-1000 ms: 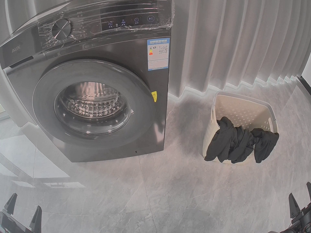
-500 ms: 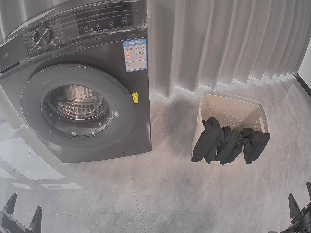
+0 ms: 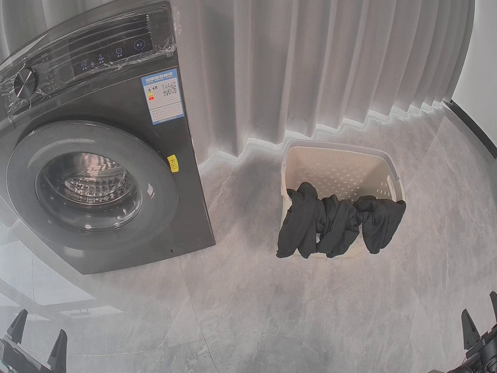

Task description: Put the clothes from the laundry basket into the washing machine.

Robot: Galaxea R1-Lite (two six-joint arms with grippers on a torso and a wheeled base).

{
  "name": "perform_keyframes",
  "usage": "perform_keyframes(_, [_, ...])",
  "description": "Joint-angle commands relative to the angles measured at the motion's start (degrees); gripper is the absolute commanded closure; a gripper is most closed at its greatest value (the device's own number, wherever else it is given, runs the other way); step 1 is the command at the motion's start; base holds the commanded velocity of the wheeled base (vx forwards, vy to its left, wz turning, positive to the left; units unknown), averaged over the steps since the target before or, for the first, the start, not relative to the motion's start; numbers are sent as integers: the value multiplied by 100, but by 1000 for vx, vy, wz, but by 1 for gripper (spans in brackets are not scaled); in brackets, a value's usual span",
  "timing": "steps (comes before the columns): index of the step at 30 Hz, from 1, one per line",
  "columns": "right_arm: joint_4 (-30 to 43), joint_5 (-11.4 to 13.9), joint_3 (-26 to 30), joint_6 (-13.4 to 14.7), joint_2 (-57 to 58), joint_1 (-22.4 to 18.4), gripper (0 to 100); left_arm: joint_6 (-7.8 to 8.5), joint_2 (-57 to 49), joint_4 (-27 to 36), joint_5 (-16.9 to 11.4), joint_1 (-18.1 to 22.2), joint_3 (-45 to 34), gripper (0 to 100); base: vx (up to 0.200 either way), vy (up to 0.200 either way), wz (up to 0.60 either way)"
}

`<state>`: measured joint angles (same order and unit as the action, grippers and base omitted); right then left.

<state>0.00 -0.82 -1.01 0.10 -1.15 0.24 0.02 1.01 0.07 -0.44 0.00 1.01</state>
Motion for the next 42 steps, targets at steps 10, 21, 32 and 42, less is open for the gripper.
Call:
perform_keyframes(10, [0,3,101,-1,0,2,0,6,-101,1,0,0,-101,0,0,-200,0])
perform_keyframes(21, [0,3,101,-1,0,2,0,-2,-101,-7,0,0,-101,0,55,-36,0])
perform_keyframes(32, [0,3,101,-1,0,2,0,-2,-101,1,0,0,-101,0,200,0,0])
perform_keyframes(42, [0,3,101,-10,0,2,0,6,-101,1,0,0,-101,0,100,0,-60])
